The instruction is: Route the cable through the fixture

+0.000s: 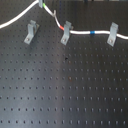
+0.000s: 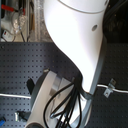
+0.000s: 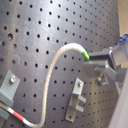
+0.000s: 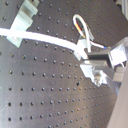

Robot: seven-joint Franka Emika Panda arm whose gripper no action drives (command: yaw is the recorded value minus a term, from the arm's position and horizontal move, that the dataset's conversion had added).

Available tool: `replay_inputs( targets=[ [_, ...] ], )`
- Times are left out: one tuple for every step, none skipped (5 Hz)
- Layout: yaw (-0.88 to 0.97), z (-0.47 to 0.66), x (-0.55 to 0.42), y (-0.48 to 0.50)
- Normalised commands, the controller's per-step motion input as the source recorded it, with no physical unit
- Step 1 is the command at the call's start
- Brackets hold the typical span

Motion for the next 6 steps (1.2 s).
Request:
replay_inputs(
  targets=[
    [0.00, 0.06, -0.003, -0.001],
    [0.18, 0.47, -0.326, -0.234],
    [0.38, 0.40, -0.403, -0.212],
    [0.45, 0.25, -0.386, -0.116],
    [0.43, 0.24, -0.409, -0.080],
    [0.47, 0.16, -0.370, 0.074]
  ],
)
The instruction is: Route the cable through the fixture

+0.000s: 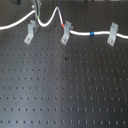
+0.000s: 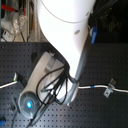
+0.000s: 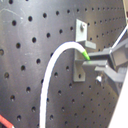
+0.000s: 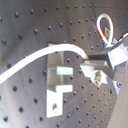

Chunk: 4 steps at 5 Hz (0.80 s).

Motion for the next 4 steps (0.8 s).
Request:
replay_inputs(
  targets=[
    [0.49, 0.12, -0.342, 0.130],
    [0.52, 0.08, -0.309, 0.162],
    [0.48, 0.09, -0.188, 0.194],
    [0.46, 0.19, -0.106, 0.147]
  ],
)
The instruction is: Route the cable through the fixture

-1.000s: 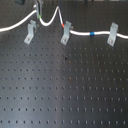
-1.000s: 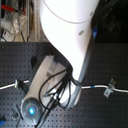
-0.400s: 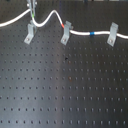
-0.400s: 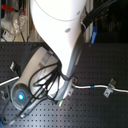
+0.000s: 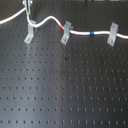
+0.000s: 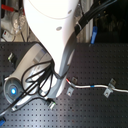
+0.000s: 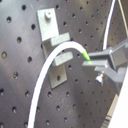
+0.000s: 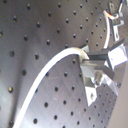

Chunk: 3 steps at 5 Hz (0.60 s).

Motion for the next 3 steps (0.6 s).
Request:
replay_inputs(
  targets=[
    [0.48, 0.34, -0.148, 0.105],
    [0.51, 0.29, -0.218, 0.096],
    [0.00, 0.05, 0.009, -0.001]
  ],
)
